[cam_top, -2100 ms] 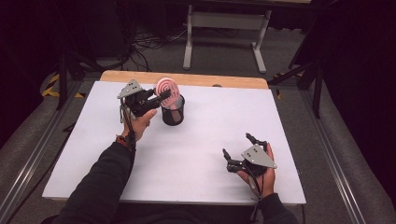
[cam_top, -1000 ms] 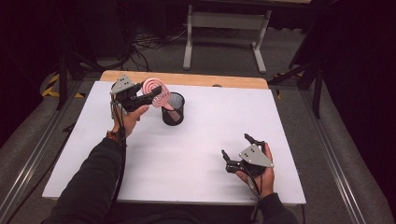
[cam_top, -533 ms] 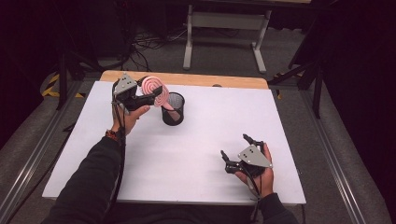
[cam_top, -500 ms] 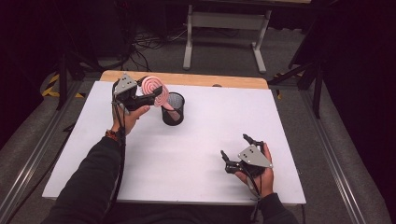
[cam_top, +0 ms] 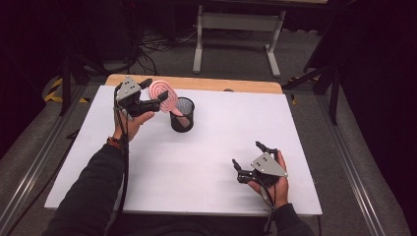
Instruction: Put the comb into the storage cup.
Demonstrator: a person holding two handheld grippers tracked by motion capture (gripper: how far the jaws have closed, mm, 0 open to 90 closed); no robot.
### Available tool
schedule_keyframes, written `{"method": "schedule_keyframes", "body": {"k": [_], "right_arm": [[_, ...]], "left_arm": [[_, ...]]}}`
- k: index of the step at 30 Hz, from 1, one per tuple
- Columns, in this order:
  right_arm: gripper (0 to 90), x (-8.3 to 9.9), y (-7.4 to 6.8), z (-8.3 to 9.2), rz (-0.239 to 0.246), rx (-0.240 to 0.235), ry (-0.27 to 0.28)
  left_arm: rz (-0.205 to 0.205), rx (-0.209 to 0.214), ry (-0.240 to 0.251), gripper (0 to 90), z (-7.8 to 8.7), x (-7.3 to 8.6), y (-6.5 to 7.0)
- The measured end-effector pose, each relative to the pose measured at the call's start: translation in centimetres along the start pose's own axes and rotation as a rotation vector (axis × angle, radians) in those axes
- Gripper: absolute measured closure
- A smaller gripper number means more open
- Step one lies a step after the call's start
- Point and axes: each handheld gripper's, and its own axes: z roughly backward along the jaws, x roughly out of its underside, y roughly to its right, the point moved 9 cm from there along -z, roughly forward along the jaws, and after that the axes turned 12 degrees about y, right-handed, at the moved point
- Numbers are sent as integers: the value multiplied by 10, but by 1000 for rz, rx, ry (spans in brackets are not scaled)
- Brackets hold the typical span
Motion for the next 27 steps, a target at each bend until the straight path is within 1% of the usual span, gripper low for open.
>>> {"method": "schedule_keyframes", "body": {"k": [1,7,8,10,13,19,23,24,27], "right_arm": [[69,0,1,1,2,3,1],[68,-1,0,0,3,0,3],[68,-1,0,0,2,-1,2],[67,-1,0,1,2,-2,4],[67,-1,1,1,2,0,5],[65,-1,0,0,2,-2,4],[65,-1,0,0,0,-2,4],[66,-1,0,0,-1,-3,5],[65,-1,0,0,-1,-3,5]], "left_arm": [[-12,0,-4,220,1,0,-1],[-19,3,-1,202,4,-2,-2],[-32,0,-6,202,5,-2,-3],[-45,-3,-4,197,8,-2,-3],[-52,-2,-9,193,11,-2,-5],[-53,-3,-8,187,18,-2,-9],[-69,0,-14,185,21,-1,-10],[-81,-1,-21,185,23,0,-10],[-80,2,-17,184,24,-1,-10]]}}
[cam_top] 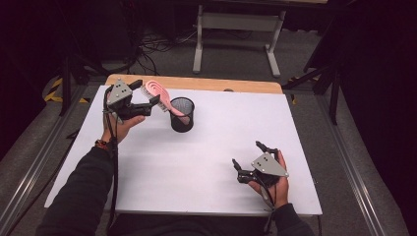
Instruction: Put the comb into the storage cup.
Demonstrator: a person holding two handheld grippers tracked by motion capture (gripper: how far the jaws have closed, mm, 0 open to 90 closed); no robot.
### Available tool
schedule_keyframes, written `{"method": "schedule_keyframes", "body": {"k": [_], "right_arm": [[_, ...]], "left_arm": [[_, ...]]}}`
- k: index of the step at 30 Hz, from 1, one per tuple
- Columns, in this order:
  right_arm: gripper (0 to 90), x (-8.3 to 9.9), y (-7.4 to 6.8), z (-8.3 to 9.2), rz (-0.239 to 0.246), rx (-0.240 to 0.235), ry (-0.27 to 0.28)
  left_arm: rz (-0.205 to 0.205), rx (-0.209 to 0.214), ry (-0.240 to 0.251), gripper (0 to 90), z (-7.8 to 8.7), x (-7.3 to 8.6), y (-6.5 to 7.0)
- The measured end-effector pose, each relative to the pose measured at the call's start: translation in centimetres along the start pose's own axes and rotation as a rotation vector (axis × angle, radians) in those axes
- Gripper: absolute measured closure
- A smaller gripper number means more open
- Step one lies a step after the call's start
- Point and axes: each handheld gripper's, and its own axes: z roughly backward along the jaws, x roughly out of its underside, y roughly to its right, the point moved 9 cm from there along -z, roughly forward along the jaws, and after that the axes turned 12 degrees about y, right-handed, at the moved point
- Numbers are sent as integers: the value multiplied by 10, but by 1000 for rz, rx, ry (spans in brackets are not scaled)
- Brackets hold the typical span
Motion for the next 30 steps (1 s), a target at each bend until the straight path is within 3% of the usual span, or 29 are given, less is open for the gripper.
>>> {"method": "schedule_keyframes", "body": {"k": [11,30], "right_arm": [[65,0,0,0,-2,0,2],[65,0,0,0,-4,0,3]], "left_arm": [[-54,3,-7,181,9,0,2],[-65,7,-7,163,28,7,0]]}}
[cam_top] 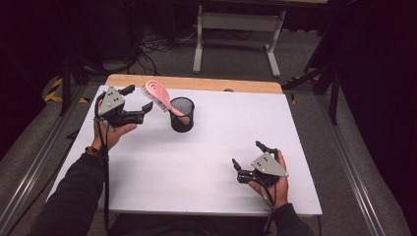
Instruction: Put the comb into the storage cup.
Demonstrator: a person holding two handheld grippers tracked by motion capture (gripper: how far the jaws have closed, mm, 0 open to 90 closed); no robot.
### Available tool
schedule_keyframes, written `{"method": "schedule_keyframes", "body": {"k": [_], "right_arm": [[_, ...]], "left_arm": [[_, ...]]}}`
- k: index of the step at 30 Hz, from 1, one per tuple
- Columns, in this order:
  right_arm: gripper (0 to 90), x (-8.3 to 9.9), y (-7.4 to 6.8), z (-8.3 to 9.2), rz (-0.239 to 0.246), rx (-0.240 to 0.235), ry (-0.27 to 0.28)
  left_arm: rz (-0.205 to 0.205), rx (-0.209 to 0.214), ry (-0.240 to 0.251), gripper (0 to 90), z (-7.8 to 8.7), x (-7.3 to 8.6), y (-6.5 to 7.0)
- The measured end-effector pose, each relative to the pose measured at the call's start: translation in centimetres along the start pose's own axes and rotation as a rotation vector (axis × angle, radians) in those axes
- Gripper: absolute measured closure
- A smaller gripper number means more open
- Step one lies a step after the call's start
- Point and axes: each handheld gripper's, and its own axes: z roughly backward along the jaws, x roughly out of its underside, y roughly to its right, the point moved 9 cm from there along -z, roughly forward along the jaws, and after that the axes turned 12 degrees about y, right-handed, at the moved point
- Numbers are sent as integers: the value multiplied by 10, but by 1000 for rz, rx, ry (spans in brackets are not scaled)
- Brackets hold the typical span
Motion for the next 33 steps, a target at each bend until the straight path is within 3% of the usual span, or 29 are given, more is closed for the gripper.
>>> {"method": "schedule_keyframes", "body": {"k": [14,23,33], "right_arm": [[65,1,-1,0,1,-3,-3],[65,0,-1,0,5,-2,-1],[65,-1,0,0,6,0,4]], "left_arm": [[7,9,10,151,13,7,4],[-4,26,7,125,23,14,13],[11,42,14,81,37,16,22]]}}
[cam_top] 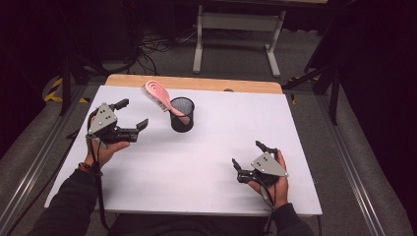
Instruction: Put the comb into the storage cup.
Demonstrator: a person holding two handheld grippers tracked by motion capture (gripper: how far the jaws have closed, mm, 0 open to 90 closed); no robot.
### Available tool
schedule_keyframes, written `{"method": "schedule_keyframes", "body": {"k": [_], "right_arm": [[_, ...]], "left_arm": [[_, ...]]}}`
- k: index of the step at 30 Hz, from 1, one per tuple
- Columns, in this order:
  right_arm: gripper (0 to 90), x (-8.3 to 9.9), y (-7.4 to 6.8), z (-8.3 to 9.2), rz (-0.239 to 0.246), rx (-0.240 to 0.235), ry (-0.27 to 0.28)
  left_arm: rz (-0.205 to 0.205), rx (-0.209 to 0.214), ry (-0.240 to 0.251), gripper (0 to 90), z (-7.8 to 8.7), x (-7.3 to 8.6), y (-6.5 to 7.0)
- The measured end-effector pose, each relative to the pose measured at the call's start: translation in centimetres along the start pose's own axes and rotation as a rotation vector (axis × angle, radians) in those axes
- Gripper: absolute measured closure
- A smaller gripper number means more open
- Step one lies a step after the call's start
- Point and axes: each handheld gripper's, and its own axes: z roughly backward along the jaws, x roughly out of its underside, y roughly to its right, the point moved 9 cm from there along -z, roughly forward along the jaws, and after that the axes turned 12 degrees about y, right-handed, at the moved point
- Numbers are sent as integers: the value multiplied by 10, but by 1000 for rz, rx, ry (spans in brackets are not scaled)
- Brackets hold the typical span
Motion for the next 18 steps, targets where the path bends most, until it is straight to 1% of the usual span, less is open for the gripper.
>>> {"method": "schedule_keyframes", "body": {"k": [2,3,6,8,11,12,14,18], "right_arm": [[65,-1,0,0,-1,0,5],[65,-2,0,0,2,-1,8],[65,-2,1,0,1,-3,14],[65,-3,1,0,1,-4,16],[65,-4,1,1,-1,-5,20],[65,-4,1,1,-1,-5,20],[65,-4,0,1,1,-6,22],[65,-5,0,1,4,-9,24]], "left_arm": [[0,3,-4,69,1,1,1],[6,10,-1,69,1,2,3],[-4,9,-13,67,3,4,5],[6,20,-9,63,5,5,8],[5,27,-9,50,7,6,10],[2,36,-16,50,7,7,11],[2,50,-13,39,9,7,14],[-1,60,-4,41,12,6,19]]}}
